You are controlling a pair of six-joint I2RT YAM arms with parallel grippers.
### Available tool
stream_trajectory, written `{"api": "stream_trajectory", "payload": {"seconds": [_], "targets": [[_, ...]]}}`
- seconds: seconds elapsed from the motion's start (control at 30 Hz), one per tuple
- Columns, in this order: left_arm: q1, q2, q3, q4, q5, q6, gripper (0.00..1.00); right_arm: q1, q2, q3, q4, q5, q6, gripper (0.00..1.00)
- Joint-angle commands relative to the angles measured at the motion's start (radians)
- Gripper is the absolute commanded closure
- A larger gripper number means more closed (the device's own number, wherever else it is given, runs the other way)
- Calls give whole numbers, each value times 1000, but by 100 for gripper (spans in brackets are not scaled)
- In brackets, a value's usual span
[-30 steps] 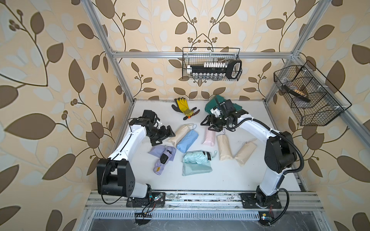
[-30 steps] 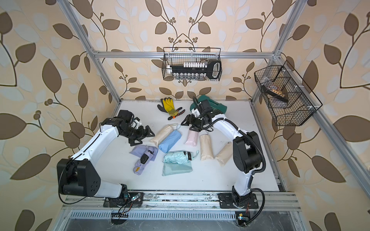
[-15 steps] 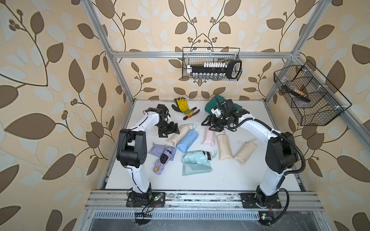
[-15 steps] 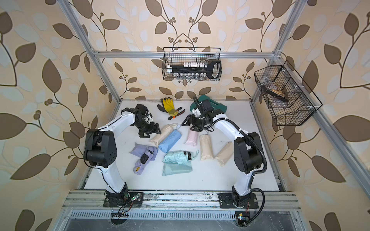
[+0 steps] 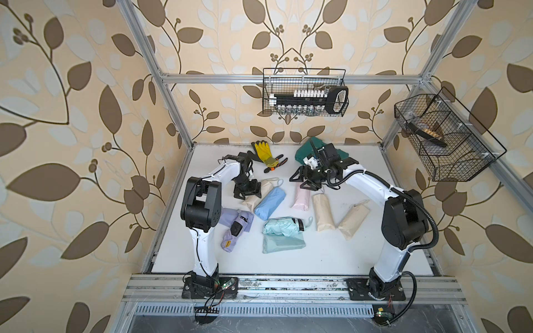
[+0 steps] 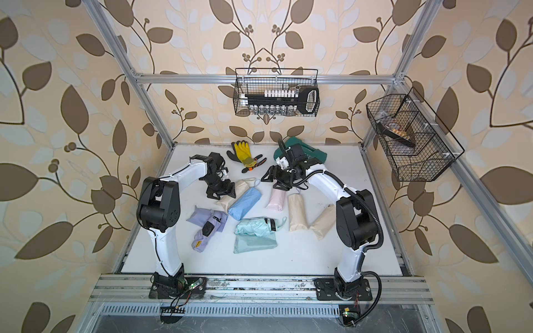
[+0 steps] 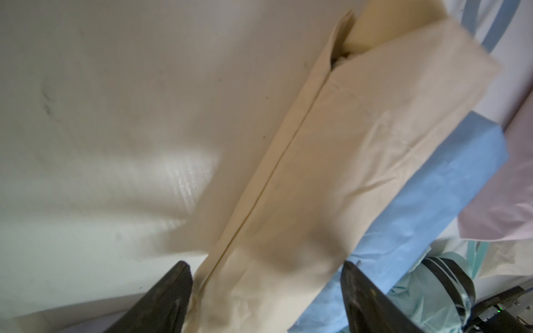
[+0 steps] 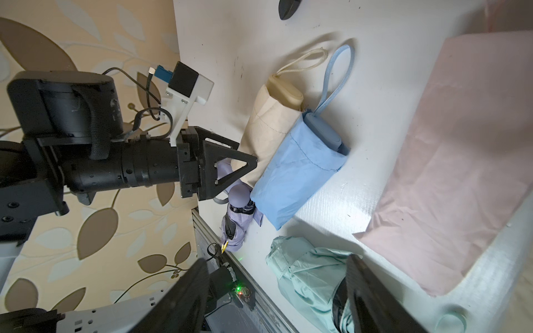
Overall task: Take umbrellas out of sleeves
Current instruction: Pick up the umbrella from the center of the board.
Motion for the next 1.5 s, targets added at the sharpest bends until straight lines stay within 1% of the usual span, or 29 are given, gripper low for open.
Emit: {"api": "stream_trajectory", "payload": {"seconds": [0.0, 0.13, 0.27, 0.3, 0.4, 0.43, 0.47, 0.5, 0.6, 0.67, 0.7, 0.87, 1.03, 1.2, 1.27, 1.47], "targets": [[-18, 16, 24, -31, -49, 32, 20, 3, 6, -9, -1, -14, 1, 29], [-29, 35, 31, -35, -85, 33, 22, 2, 6, -8, -3, -15, 0, 29], [-37, 56, 37, -31, -99, 33, 26, 2, 3, -13, -2, -15, 0, 29], [-40, 64, 42, -32, -105, 33, 28, 2, 1, -14, -2, -15, 0, 29], [-45, 87, 60, -42, -125, 32, 38, 3, 1, -17, -5, -15, -1, 29], [-44, 90, 64, -44, -127, 32, 44, 3, 0, -17, -7, -15, -2, 29], [-44, 91, 66, -44, -125, 32, 54, 2, -1, -18, -7, -17, -2, 29], [-44, 89, 65, -42, -118, 34, 61, 2, -1, -18, -7, -18, -2, 29], [-46, 76, 60, -40, -115, 40, 70, 3, -3, -17, -7, -18, -2, 28], [-46, 53, 52, -39, -113, 49, 71, 3, -4, -15, -7, -18, -2, 25], [-45, 35, 43, -33, -114, 50, 74, 1, -5, -12, -5, -20, -3, 25], [-46, -94, -20, 20, -90, 63, 75, -10, -2, 17, 4, -39, 7, 25], [-46, -254, -116, 93, -8, 92, 74, -18, -1, 59, 16, -70, 21, 25], [-52, -394, -220, 159, 178, 120, 71, -14, 3, 80, 32, -112, 35, 25], [-65, -446, -256, 176, 228, 125, 71, -3, 5, 84, 47, -129, 33, 26], [-90, -554, -305, 147, 268, 132, 71, 47, 32, 118, 60, -188, 26, 30]]}}
